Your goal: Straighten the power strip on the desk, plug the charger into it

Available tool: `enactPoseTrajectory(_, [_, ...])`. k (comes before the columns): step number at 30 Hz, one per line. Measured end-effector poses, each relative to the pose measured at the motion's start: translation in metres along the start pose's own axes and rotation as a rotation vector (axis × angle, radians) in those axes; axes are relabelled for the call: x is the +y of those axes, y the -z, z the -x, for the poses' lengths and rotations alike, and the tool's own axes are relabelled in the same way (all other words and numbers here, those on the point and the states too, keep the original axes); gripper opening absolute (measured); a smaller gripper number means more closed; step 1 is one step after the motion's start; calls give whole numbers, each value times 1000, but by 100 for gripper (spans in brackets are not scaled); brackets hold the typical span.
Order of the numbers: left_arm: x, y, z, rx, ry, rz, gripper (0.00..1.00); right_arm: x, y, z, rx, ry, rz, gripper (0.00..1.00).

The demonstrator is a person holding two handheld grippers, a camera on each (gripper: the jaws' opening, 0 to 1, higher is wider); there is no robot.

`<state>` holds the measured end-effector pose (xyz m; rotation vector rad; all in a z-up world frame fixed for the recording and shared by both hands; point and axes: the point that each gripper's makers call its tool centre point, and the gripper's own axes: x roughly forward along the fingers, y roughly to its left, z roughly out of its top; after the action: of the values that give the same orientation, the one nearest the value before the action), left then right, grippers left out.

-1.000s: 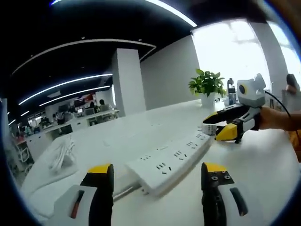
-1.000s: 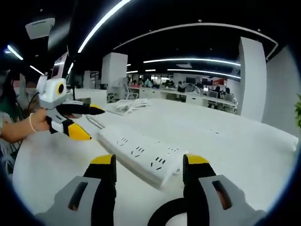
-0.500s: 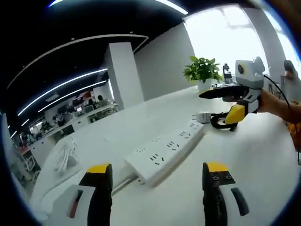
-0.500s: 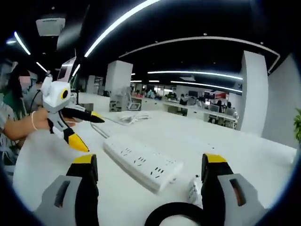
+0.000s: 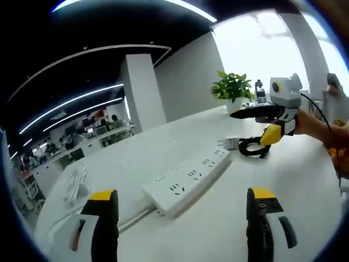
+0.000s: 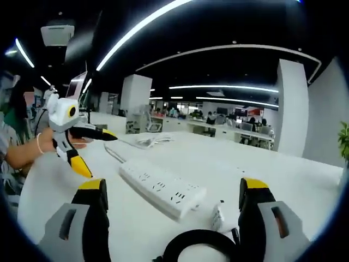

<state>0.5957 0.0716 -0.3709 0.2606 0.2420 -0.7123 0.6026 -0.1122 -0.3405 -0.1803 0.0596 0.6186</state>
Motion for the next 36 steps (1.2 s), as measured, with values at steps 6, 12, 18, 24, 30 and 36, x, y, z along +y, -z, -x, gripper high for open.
enactPoseTrajectory(6, [-3, -8, 5, -28, 7, 14, 99, -6, -2, 8, -18, 2, -13, 100])
enactPoseTrajectory(12, [-7, -10, 9, -31, 17, 17, 99, -5, -2, 16, -22, -23, -25, 98])
enactPoseTrajectory(18, [-6, -7, 18, -36, 4, 31, 99, -5, 0, 26, -6, -39, -29, 97])
enactPoseTrajectory(24, [-6, -4, 25, -34, -11, 46, 99, -5, 7, 32, 14, -51, -44, 93])
enactPoseTrajectory(30, [-11, -1, 30, -29, -3, 38, 99, -6, 14, 39, 47, -59, -30, 93])
enactPoseTrajectory(36, [-16, 0, 34, -39, 2, 46, 99, -6, 22, 44, 84, -65, -16, 89])
